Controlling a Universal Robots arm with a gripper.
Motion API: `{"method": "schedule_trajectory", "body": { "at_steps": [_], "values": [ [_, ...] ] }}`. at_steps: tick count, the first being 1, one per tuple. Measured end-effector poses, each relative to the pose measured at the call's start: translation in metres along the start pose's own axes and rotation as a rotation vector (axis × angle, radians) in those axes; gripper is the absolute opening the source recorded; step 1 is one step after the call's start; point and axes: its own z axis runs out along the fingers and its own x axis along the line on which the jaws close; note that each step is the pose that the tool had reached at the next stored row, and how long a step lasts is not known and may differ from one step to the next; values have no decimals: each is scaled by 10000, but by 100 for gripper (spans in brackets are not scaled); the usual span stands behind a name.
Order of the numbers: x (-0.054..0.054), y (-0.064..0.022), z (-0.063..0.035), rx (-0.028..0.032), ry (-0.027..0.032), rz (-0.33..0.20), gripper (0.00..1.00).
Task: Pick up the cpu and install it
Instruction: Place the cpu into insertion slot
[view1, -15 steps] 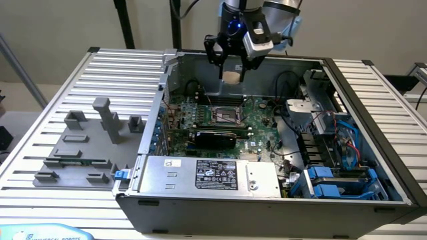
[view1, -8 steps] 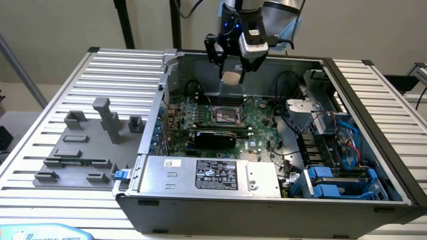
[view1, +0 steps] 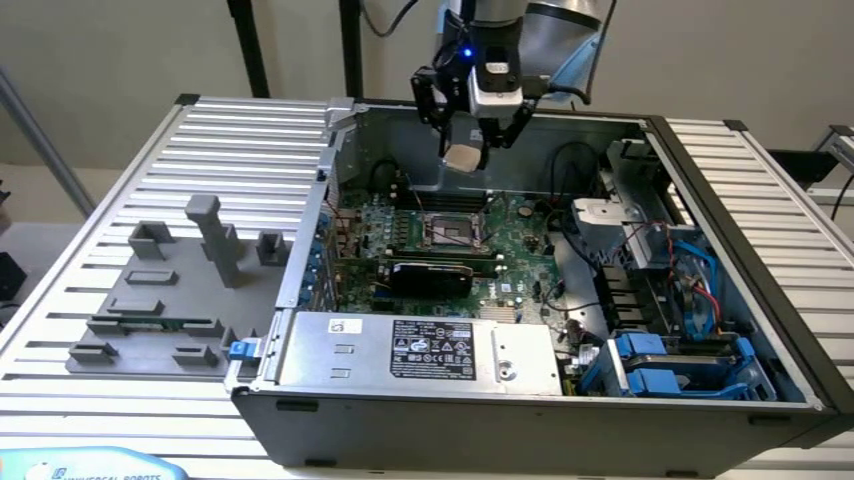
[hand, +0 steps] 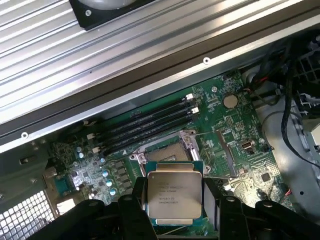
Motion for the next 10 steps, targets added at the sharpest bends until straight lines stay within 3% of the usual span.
{"method": "schedule_trajectory", "body": {
  "at_steps": [10],
  "values": [
    [-1, -3, 53, -8, -98, 1829, 55]
  ]
}}
